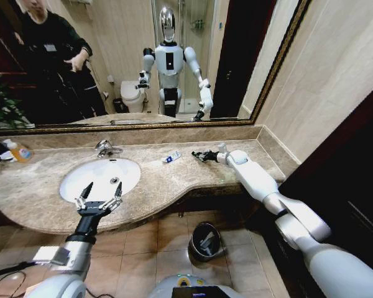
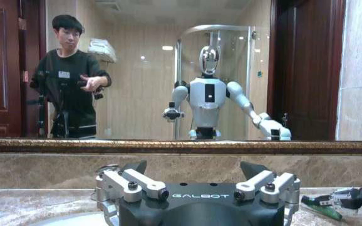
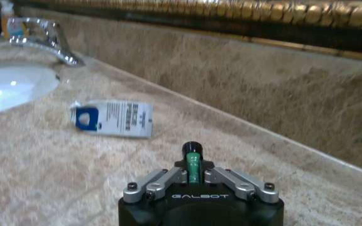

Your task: Pick up the trash from the sink and place it in the trash bin.

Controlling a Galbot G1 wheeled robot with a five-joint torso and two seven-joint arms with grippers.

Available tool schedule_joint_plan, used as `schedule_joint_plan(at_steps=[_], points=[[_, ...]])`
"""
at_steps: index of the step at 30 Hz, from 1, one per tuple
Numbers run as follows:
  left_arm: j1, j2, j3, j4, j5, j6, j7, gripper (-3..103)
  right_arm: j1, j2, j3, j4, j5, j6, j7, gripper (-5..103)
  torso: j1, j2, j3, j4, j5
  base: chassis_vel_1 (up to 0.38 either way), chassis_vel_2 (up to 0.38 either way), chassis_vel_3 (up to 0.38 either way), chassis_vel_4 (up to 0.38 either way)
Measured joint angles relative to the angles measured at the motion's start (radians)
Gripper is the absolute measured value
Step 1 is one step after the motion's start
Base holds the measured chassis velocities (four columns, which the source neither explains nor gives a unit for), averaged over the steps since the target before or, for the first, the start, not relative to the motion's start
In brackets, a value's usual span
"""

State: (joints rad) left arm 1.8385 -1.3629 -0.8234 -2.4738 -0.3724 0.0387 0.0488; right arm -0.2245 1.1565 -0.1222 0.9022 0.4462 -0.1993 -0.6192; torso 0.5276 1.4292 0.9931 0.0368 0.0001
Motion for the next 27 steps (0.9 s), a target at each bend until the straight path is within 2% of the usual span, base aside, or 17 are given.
schedule_joint_plan(at_steps=[6,10,12,14,15,17,18,20,21,22,24,25,27], points=[[0.0,0.0,0.0,0.0,0.0,0.0,0.0,100,-0.044,-0.04,0.012,0.134,0.078,-0.029,0.091,8,0.0,0.0,0.0,0.0001,0.0,0.0,0.0,0.0,0.0],[0.0,0.0,0.0,0.0,0.0,0.0,0.0,100,-0.102,-0.086,0.041,0.265,0.117,-0.054,0.141,8,0.0,0.0,0.0,0.0002,0.0,0.0,0.0,0.0,0.0],[0.0,0.0,0.0,0.0,0.0,0.0,0.0,100,-0.161,-0.134,0.067,0.364,0.153,-0.065,0.18,8,0.0,0.0,0.0,0.0002,-0.0001,0.0,0.0,0.0,0.0],[0.0,0.0,0.0,0.0,0.0,0.0,0.0,100,-0.249,-0.199,0.119,0.473,0.182,-0.069,0.205,8,0.0,0.0,0.0,0.0,0.0005,0.0,0.0,0.0,0.0],[0.0,0.0,0.0,0.0,0.0,0.0,0.0,100,-0.249,-0.199,0.119,0.473,0.182,-0.069,0.205,8,0.0,0.0,0.0,0.0,0.0005,0.0,0.0,0.0,0.0],[0.0,0.0,0.0,0.0,0.0,0.0,0.0,100,-0.336,-0.276,0.171,0.583,0.215,-0.068,0.228,8,0.0,0.0,0.0,-0.0001,0.0,0.0,0.0,0.0,0.0],[0.0,0.0,0.0,0.0,0.0,0.0,0.0,100,-0.336,-0.276,0.171,0.583,0.215,-0.068,0.228,8,0.0,0.0,0.0,-0.0001,0.0,0.0,0.0,0.0,0.0],[0.0,0.0,0.0,0.0,0.0,0.0,0.0,100,-0.443,-0.37,0.235,0.709,0.262,-0.06,0.258,8,0.0,0.0,0.0,-0.0002,-0.0001,0.0,0.0,0.0,0.0],[0.0,0.0,0.0,0.0,0.0,0.0,0.0,100,-0.443,-0.37,0.235,0.709,0.262,-0.06,0.258,8,0.0,0.0,0.0,-0.0002,-0.0001,0.0,0.0,0.0,0.0],[0.0,0.0,0.0,0.0,0.0,0.0,0.0,100,-0.491,-0.398,0.264,0.758,0.273,-0.056,0.267,8,0.0,0.0,0.0,-0.0006,-0.0006,0.0,0.0,0.0,0.0],[0.0,0.0,0.0,0.0,0.0,0.0,0.0,100,-0.596,-0.424,0.343,0.846,0.282,-0.053,0.271,8,0.0,0.0,0.0,0.0003,0.0005,0.0,0.0,0.0,0.0],[0.0,0.0,0.0,0.0,0.0,0.0,0.0,100,-0.596,-0.424,0.343,0.846,0.282,-0.053,0.271,8,0.0,0.0,0.0,0.0003,0.0005,0.0,0.0,0.0,0.0],[0.0,0.0,0.0,0.0,0.0,0.0,0.0,100,-0.735,-0.431,0.464,0.939,0.287,-0.054,0.273,8,0.0,0.0,0.0,0.0,0.0001,0.0,0.0,0.0,0.0]])
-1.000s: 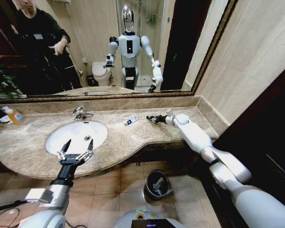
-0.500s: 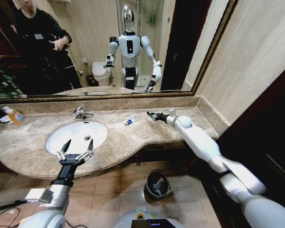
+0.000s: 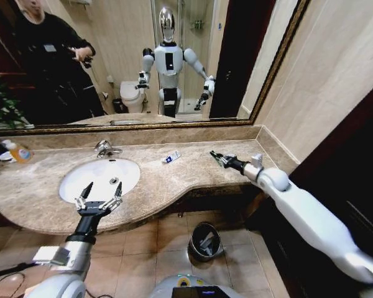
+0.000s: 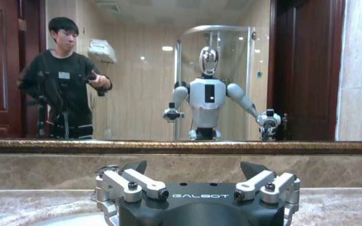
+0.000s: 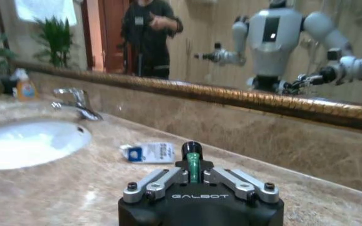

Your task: Pick up the trash from the sink and place it in the trash bin.

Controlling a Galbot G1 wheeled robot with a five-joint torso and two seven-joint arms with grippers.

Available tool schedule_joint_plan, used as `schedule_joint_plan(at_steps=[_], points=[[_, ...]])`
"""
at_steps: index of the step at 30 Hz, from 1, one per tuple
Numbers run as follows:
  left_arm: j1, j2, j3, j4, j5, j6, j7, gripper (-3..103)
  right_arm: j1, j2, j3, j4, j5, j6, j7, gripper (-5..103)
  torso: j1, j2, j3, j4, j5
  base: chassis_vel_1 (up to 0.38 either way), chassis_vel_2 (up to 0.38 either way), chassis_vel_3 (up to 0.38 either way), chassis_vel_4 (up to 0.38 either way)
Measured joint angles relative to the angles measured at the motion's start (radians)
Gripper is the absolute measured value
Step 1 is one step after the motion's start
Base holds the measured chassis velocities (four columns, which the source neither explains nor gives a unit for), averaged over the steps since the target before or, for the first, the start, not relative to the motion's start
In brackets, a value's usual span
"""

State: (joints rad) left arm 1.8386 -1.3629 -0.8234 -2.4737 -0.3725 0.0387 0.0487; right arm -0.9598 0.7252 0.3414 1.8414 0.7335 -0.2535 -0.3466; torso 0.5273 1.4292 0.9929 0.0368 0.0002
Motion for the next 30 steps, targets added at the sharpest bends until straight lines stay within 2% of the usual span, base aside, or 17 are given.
schedule_joint_plan(at_steps=[1,2,6,7,9,10,13,14,17,18,20,22,25,30], points=[[0.0,0.0,0.0,0.0,0.0,0.0,0.0,100,-0.096,0.005,0.092,0.062,0.0,-0.002,0.0,8,0.0,0.0,0.0,0.0002,-0.0006,0.0,0.0,0.0,0.0],[0.0,0.0,0.0,0.0,0.0,0.0,0.0,100,-0.096,0.005,0.092,0.062,0.0,-0.002,0.0,8,0.0,0.0,0.0,0.0002,-0.0006,0.0,0.0,0.0,0.0],[0.0,0.0,0.0,0.0,0.0,0.0,0.0,100,-0.395,0.089,0.312,0.216,-0.012,-0.006,-0.03,8,0.0,0.0,0.0,-0.0002,-0.0001,0.0,0.0,0.0,0.0],[0.0,0.0,0.0,0.0,0.0,0.0,0.0,100,-0.395,0.089,0.312,0.216,-0.012,-0.006,-0.03,8,0.0,0.0,0.0,-0.0002,-0.0001,0.0,0.0,0.0,0.0],[0.0,0.0,0.0,0.0,0.0,0.0,0.0,100,-0.519,0.167,0.389,0.257,-0.047,0.009,-0.059,8,0.0,0.0,0.0,-0.0002,-0.0003,0.0,0.0,0.0,0.0],[0.0,0.0,0.0,0.0,0.0,0.0,0.0,100,-0.519,0.167,0.389,0.257,-0.047,0.009,-0.059,8,0.0,0.0,0.0,-0.0002,-0.0003,0.0,0.0,0.0,0.0],[0.0,0.0,0.0,0.0,0.0,0.0,0.0,100,-0.64,0.283,0.447,0.262,-0.13,0.073,-0.125,8,0.0,0.0,0.0,0.0,0.0001,0.0,0.0,0.0,0.0],[0.0,0.0,0.0,0.0,0.0,0.0,0.0,100,-0.64,0.283,0.447,0.262,-0.13,0.073,-0.125,8,0.0,0.0,0.0,0.0,0.0001,0.0,0.0,0.0,0.0],[0.0,0.0,0.0,0.0,0.0,0.0,0.0,100,-0.733,0.393,0.487,0.218,-0.223,0.169,-0.233,8,0.0,0.0,0.0,-0.0001,-0.0003,0.0,0.0,0.0,0.0],[0.0,0.0,0.0,0.0,0.0,0.0,0.0,100,-0.733,0.393,0.487,0.218,-0.223,0.169,-0.233,8,0.0,0.0,0.0,-0.0001,-0.0003,0.0,0.0,0.0,0.0],[0.0,0.0,0.0,0.0,0.0,0.0,0.0,100,-0.759,0.449,0.48,0.166,-0.256,0.238,-0.261,8,0.0,0.0,0.0,-0.0001,-0.0005,0.0,0.0,0.0,0.0],[0.0,0.0,0.0,0.0,0.0,0.0,0.0,100,-0.76,0.463,0.475,0.147,-0.265,0.256,-0.266,8,0.0,0.0,0.0,-0.0001,-0.0003,0.0,0.0,0.0,0.0],[0.0,0.0,0.0,0.0,0.0,0.0,0.0,100,-0.739,0.528,0.432,0.024,-0.327,0.32,-0.272,8,0.0,0.0,0.0,0.0,-0.0003,0.0,0.0,0.0,0.0],[0.0,0.0,0.0,0.0,0.0,0.0,0.0,100,-0.697,0.582,0.373,-0.055,-0.38,0.342,-0.226,8,0.0,0.0,0.0,0.0,-0.0001,0.0,0.0,0.0,0.0]])
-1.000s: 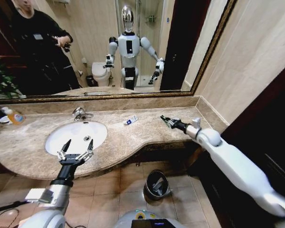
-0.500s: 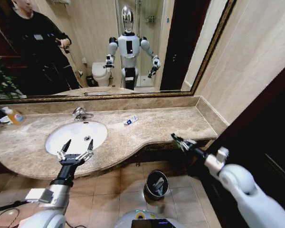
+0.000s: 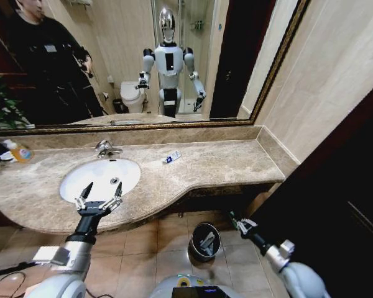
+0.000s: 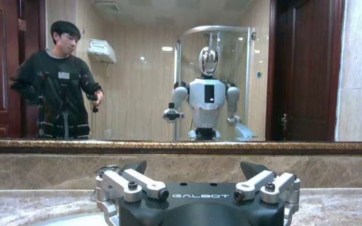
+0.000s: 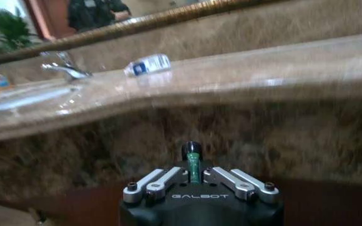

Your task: Pick up the trash from the sink and place it in the trash bin.

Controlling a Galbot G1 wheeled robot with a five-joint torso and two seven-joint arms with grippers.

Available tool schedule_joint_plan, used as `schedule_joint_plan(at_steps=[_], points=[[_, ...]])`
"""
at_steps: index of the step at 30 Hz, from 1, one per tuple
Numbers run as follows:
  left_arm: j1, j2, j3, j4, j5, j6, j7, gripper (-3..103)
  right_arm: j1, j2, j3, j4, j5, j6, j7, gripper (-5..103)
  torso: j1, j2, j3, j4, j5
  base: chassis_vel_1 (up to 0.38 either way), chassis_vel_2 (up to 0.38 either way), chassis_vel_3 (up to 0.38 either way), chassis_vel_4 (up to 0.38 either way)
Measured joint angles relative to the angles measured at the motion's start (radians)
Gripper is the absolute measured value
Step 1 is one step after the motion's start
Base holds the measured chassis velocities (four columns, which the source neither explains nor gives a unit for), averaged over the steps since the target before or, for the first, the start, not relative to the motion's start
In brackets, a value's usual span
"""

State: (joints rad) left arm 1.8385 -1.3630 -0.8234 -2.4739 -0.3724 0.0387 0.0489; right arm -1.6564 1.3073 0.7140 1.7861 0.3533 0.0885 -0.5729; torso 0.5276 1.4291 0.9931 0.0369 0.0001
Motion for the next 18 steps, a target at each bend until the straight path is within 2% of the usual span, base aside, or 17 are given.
schedule_joint_plan(at_steps=[3,4,6,12,18], points=[[0.0,0.0,0.0,0.0,0.0,0.0,0.0,100,0.06,0.048,-0.073,-0.082,-0.076,0.026,0.107,8,0.0,0.0,0.0,0.0,-0.0001,0.0,0.0,0.0,0.0],[0.0,0.0,0.0,0.0,0.0,0.0,0.0,100,0.06,0.048,-0.073,-0.082,-0.076,0.026,0.107,8,0.0,0.0,0.0,0.0,-0.0001,0.0,0.0,0.0,0.0],[0.0,0.0,0.0,0.0,0.0,0.0,0.0,100,0.11,0.08,-0.114,-0.152,-0.123,0.031,0.166,8,0.0,0.0,0.0,0.0,-0.0003,0.0,0.0,0.0,0.0],[0.0,0.0,0.0,0.0,0.0,0.0,0.0,100,0.194,0.121,-0.172,-0.31,-0.233,0.049,0.215,8,0.0,0.0,0.0,0.0,-0.0001,0.0,0.0,0.0,0.0],[0.0,0.0,0.0,0.0,0.0,0.0,0.0,100,0.26,0.127,-0.215,-0.446,-0.281,0.068,0.263,8,0.0,0.0,0.0,0.0,-0.0002,0.0,0.0,0.0,0.0]])
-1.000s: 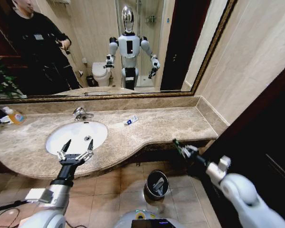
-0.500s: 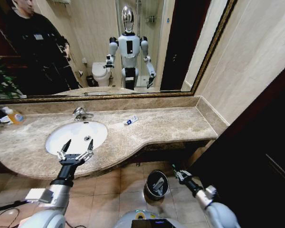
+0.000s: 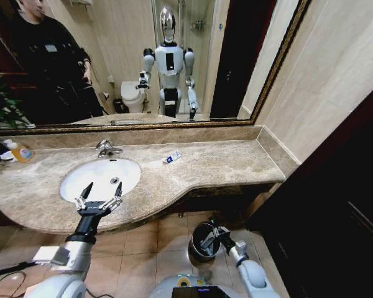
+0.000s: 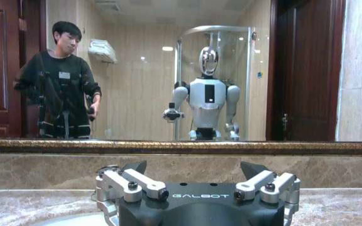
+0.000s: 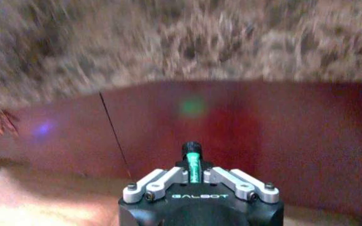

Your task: Pick up the trash from the sink and place it in the trash bin.

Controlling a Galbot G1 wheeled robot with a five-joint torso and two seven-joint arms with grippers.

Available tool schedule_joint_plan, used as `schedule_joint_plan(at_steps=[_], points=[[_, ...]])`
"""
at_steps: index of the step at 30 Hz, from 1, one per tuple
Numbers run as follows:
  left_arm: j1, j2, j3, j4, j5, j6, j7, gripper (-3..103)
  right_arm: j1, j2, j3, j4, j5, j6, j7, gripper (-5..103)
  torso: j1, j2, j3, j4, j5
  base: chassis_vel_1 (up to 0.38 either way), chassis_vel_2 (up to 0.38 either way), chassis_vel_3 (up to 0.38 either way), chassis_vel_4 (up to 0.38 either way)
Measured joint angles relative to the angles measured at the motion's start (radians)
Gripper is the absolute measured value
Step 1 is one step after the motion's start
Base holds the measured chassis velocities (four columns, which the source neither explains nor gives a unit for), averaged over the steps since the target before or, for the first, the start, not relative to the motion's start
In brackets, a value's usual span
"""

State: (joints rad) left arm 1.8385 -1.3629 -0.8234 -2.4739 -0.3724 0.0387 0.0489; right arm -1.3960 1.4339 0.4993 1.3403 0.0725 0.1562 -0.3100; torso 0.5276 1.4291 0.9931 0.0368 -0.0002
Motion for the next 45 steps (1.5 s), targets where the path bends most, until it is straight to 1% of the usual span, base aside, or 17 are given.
schedule_joint_plan(at_steps=[2,3,5,10,14,17,30,33,34,35,36,38,40,41,42,44,45], points=[[0.0,0.0,0.0,0.0,0.0,0.0,0.0,100,0.046,-0.002,-0.029,-0.088,-0.009,0.026,0.043,8,0.0,0.0,0.0,0.0,0.0002,0.0,0.0,0.0,0.0],[0.0,0.0,0.0,0.0,0.0,0.0,0.0,100,0.046,-0.002,-0.029,-0.088,-0.009,0.026,0.043,8,0.0,0.0,0.0,0.0,0.0002,0.0,0.0,0.0,0.0],[0.0,0.0,0.0,0.0,0.0,0.0,0.0,100,0.074,-0.007,-0.048,-0.142,-0.009,0.038,0.063,8,0.0,0.0,0.0,0.0,0.0001,0.0,0.0,0.0,0.0],[0.0,0.0,0.0,0.0,0.0,0.0,0.0,100,0.115,-0.022,-0.07,-0.218,-0.007,0.053,0.075,8,0.0,0.0,0.0,0.0,0.0001,0.0,0.0,0.0,0.0],[0.0,0.0,0.0,0.0,0.0,0.0,0.0,100,0.152,-0.045,-0.128,-0.329,0.001,0.097,0.118,8,0.0,0.0,0.0,-0.0001,0.0001,0.0,0.0,0.0,0.0],[0.0,0.0,0.0,0.0,0.0,0.0,0.0,100,0.167,-0.044,-0.135,-0.369,-0.001,0.112,0.125,8,0.0,0.0,0.0,0.0,0.0001,0.0,0.0,0.0,0.0],[0.0,0.0,0.0,0.0,0.0,0.0,0.0,100,0.174,-0.021,-0.136,-0.381,0.003,0.116,0.131,8,0.0,0.0,0.0,0.0,0.0001,0.0,0.0,0.0,0.0],[0.0,0.0,0.0,0.0,0.0,0.0,0.0,100,0.171,-0.021,-0.137,-0.38,0.0,0.116,0.144,8,0.0,0.0,0.0,0.0,0.0001,0.0,0.0,0.0,0.0],[0.0,0.0,0.0,0.0,0.0,0.0,0.0,100,0.17,-0.021,-0.137,-0.378,-0.005,0.116,0.16,8,0.0,0.0,0.0,0.0,0.0001,0.0,0.0,0.0,0.0],[0.0,0.0,0.0,0.0,0.0,0.0,0.0,100,0.17,-0.021,-0.137,-0.377,-0.007,0.116,0.167,5,0.0,0.0,0.0,0.0,0.0001,0.0,0.0,0.0,0.0],[0.0,0.0,0.0,0.0,0.0,0.0,0.0,100,0.169,-0.021,-0.137,-0.376,-0.008,0.116,0.172,10,0.0,0.0,0.0,0.0,0.0001,0.0,0.0,0.0,0.0],[0.0,0.0,0.0,0.0,0.0,0.0,0.0,100,0.168,-0.022,-0.137,-0.374,-0.008,0.116,0.178,10,0.0,0.0,0.0,0.0,0.0001,0.0,0.0,0.0,0.0],[0.0,0.0,0.0,0.0,0.0,0.0,0.0,100,0.162,-0.021,-0.137,-0.364,-0.008,0.116,0.191,21,0.0,0.0,0.0,0.0,0.0001,0.0,0.0,0.0,0.0],[0.0,0.0,0.0,0.0,0.0,0.0,0.0,100,0.162,-0.021,-0.137,-0.364,-0.008,0.116,0.191,21,0.0,0.0,0.0,0.0,0.0001,0.0,0.0,0.0,0.0],[0.0,0.0,0.0,0.0,0.0,0.0,0.0,100,0.156,-0.02,-0.138,-0.355,-0.009,0.116,0.196,32,0.0,0.0,0.0,0.0,0.0001,0.0,0.0,0.0,0.0],[0.0,0.0,0.0,0.0,0.0,0.0,0.0,100,0.153,-0.019,-0.139,-0.351,-0.011,0.116,0.199,32,0.0,0.0,0.0,0.0,0.0001,0.0,0.0,0.0,0.0],[0.0,0.0,0.0,0.0,0.0,0.0,0.0,100,0.149,-0.018,-0.139,-0.348,-0.014,0.116,0.201,37,0.0,0.0,0.0,0.0,0.0001,0.0,0.0,0.0,0.0]])
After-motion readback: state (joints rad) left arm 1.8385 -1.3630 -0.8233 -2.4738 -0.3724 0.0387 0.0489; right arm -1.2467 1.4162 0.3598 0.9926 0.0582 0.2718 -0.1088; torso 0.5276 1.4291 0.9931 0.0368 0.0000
